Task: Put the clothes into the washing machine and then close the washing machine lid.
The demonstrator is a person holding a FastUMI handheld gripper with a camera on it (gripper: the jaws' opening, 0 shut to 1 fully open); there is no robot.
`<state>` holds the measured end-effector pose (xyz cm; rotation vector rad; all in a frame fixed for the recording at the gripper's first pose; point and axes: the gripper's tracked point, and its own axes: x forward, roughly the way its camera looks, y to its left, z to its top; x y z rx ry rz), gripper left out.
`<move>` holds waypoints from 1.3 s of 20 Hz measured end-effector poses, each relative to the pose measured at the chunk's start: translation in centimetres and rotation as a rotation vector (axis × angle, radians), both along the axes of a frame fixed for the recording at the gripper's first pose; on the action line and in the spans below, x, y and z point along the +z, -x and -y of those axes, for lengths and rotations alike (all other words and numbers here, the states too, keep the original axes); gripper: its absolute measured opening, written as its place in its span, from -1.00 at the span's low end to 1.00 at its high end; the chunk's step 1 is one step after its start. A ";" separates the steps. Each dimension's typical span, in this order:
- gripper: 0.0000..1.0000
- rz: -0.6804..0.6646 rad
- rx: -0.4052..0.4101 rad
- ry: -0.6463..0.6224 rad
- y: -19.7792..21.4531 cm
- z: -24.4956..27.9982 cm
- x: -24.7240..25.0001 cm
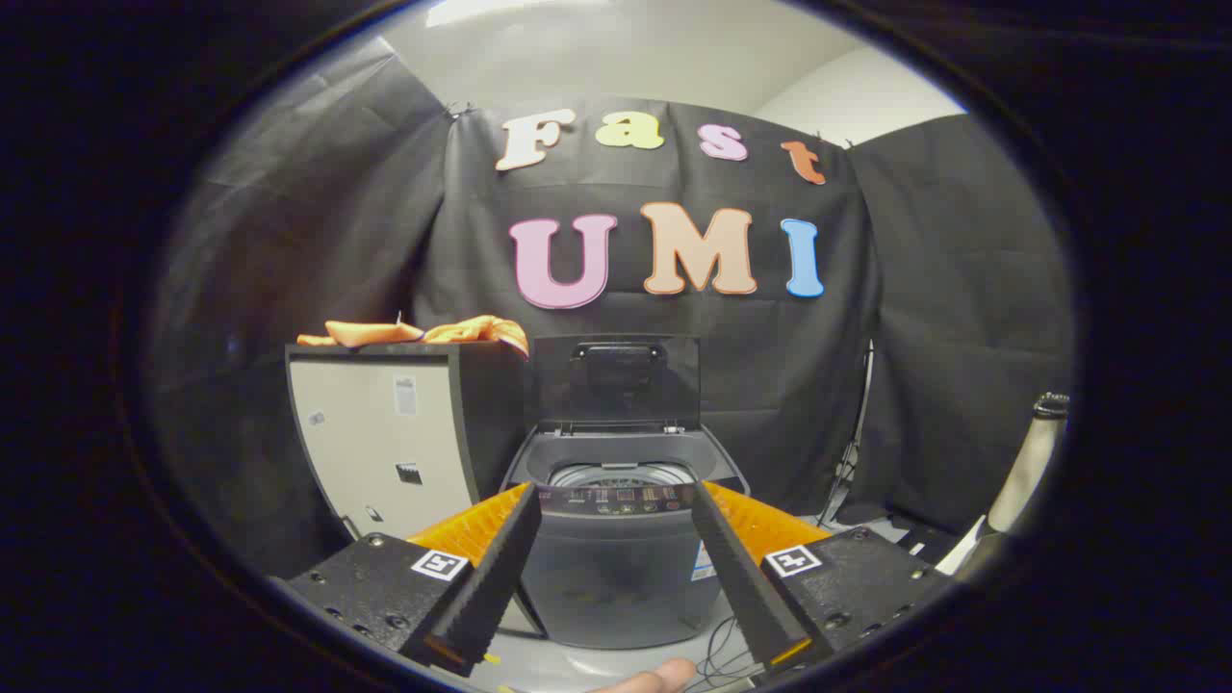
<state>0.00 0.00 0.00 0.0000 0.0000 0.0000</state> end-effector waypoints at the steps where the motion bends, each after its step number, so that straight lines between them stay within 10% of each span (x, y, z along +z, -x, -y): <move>1: 0.93 -0.010 -0.006 0.002 -0.1 0.1 -0.2; 26: 0.93 0.000 0.059 -0.051 -0.4 -3.6 0.8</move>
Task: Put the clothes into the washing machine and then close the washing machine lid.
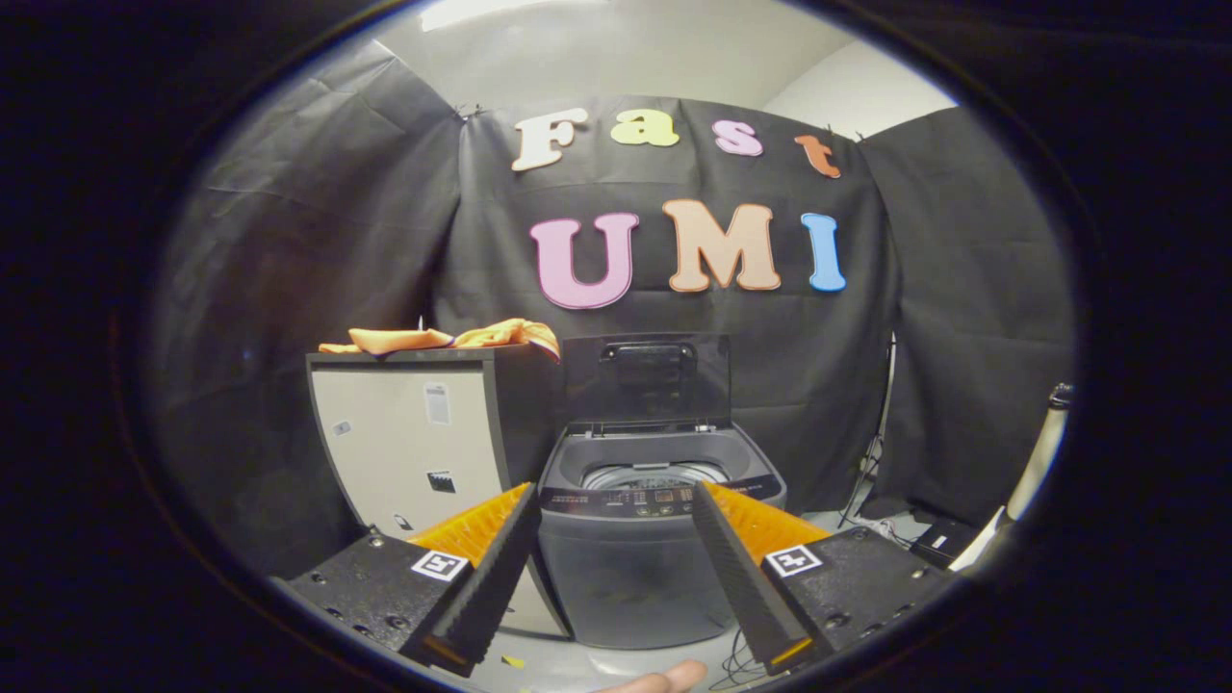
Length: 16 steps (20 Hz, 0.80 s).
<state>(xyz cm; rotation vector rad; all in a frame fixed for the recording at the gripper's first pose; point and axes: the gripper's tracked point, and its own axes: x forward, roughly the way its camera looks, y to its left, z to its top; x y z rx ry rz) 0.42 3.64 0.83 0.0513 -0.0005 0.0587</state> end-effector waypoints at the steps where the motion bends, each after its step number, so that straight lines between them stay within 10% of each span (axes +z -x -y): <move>1: 0.93 -0.002 -0.003 0.005 0.0 0.0 -0.1; 16: 0.93 0.015 0.007 -0.005 -1.2 -3.4 0.8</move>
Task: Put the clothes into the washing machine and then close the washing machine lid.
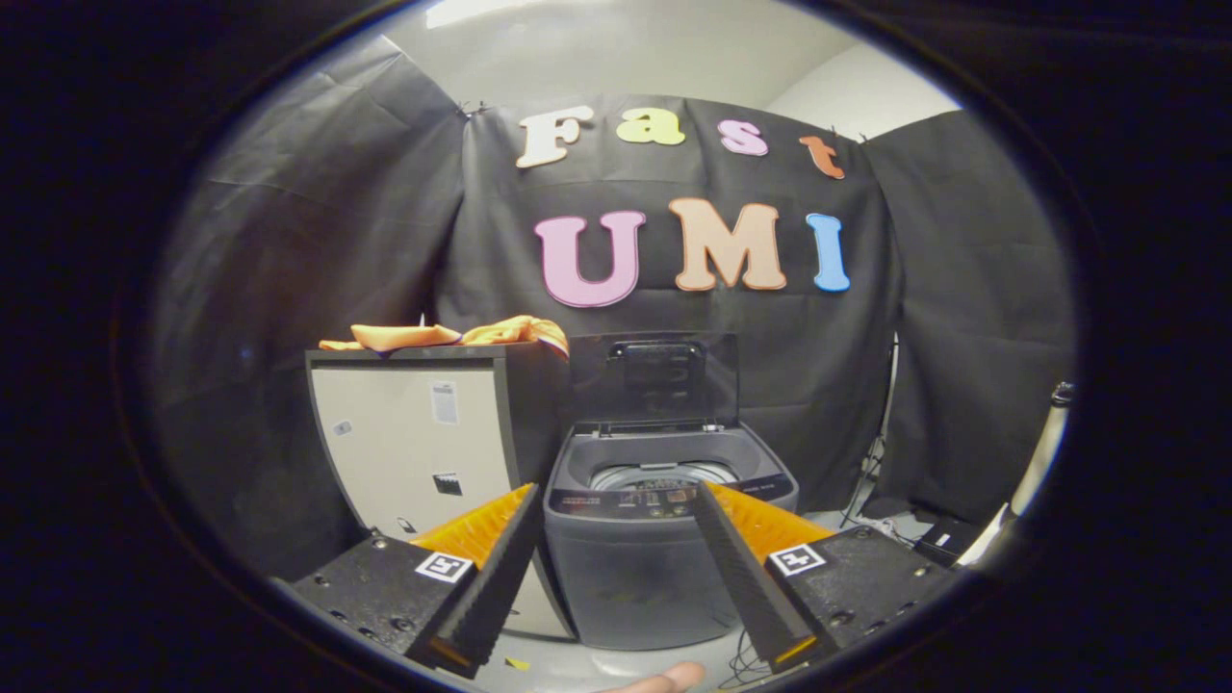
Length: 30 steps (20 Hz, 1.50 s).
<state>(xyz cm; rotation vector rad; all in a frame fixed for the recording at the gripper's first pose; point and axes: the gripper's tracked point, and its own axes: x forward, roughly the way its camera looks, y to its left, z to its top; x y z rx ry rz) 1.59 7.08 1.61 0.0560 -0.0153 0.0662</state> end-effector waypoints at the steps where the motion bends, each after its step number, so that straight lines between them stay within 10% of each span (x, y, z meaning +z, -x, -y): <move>1: 0.93 0.011 0.009 0.000 -0.4 -1.1 0.7; 12: 0.92 0.074 0.119 0.007 -7.1 -16.1 11.1; 30: 0.87 -0.011 0.084 -0.054 -22.7 -20.9 21.0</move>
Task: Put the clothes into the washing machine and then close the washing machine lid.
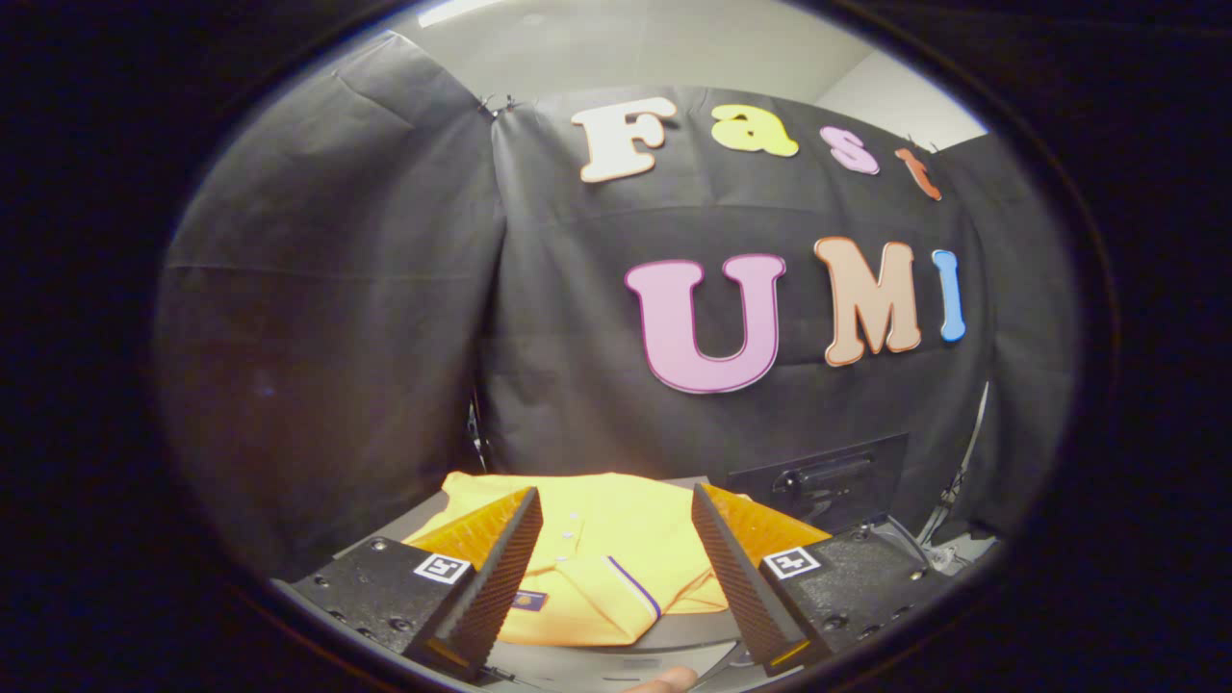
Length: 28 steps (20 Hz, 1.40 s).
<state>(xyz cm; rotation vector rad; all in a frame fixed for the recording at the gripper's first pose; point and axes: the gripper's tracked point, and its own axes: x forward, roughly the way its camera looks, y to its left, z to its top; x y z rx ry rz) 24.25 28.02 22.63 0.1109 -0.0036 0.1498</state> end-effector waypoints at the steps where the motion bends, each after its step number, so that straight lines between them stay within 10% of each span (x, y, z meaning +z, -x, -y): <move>1: 0.86 -0.013 0.006 -0.013 -1.1 -0.3 -0.1; 17: 0.82 -0.566 0.089 0.088 -11.5 -4.8 -11.0; 28: 0.64 -0.691 0.040 -0.156 -10.5 -6.3 -9.3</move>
